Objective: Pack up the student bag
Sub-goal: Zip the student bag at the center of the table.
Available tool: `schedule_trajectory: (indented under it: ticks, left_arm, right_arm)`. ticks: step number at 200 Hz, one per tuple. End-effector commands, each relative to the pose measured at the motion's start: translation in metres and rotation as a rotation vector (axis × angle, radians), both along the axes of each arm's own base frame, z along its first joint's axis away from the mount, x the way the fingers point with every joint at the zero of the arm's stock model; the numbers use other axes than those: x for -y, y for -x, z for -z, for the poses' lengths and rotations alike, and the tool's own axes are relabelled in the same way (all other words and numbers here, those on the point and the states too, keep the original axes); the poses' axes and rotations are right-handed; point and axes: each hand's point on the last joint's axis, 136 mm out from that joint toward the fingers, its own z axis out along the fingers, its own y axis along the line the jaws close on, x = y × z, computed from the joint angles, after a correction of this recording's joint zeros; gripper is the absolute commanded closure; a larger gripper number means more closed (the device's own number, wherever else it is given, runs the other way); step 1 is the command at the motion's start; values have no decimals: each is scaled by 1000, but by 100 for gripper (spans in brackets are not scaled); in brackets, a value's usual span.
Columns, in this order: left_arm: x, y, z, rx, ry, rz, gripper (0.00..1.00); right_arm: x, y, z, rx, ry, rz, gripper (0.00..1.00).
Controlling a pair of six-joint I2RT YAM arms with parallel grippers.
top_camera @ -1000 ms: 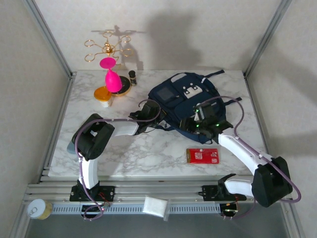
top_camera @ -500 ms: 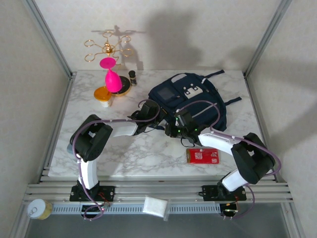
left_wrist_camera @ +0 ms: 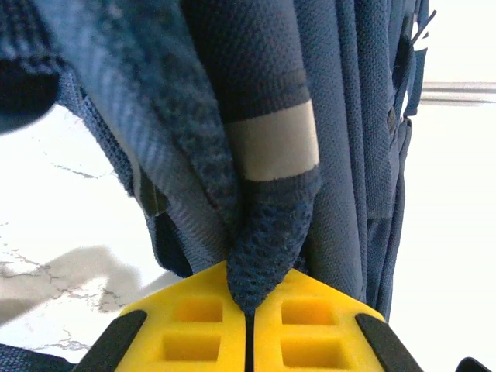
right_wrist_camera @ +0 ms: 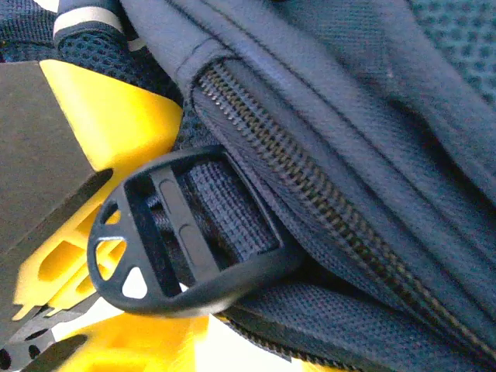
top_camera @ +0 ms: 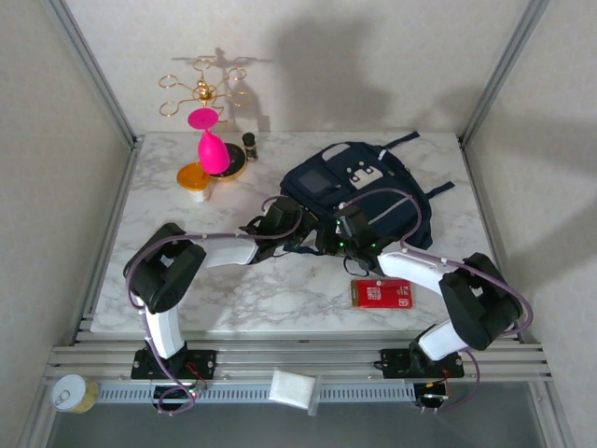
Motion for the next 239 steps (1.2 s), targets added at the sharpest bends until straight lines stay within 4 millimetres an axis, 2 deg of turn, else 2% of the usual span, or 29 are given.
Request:
schedule_trajectory:
  ticks: [1, 25, 43, 71, 94, 134, 164, 203, 239]
  left_arm:
    - [13, 21, -50, 60, 127, 42, 100]
    - [24, 26, -55, 55, 155, 42, 100]
    - [28, 22, -57, 54, 180, 34, 100]
    - [38, 16, -66, 57, 211, 48, 100]
    - [39, 13, -70, 61, 226, 39, 100]
    - [42, 11, -79, 73, 242, 51, 100]
    - [44, 11, -81, 77, 249, 56, 100]
    - [46, 10, -85, 86, 249, 61, 100]
    - [47, 9, -85, 86, 250, 63, 100]
  right_arm:
    - [25, -41, -20, 137, 64, 6, 64]
    - [29, -50, -38, 180, 31, -43, 61]
    - [37, -47, -40, 190, 80, -46, 60]
    - [44, -22, -34, 188, 47, -49, 58]
    - [44, -3, -34, 204, -9, -78, 58]
    - [60, 12, -26, 232, 11, -7, 58]
    - [41, 12, -35, 285, -2, -54, 57]
    - [20, 7, -25, 276, 37, -89, 56]
    - [6, 7, -30, 298, 62, -109, 54]
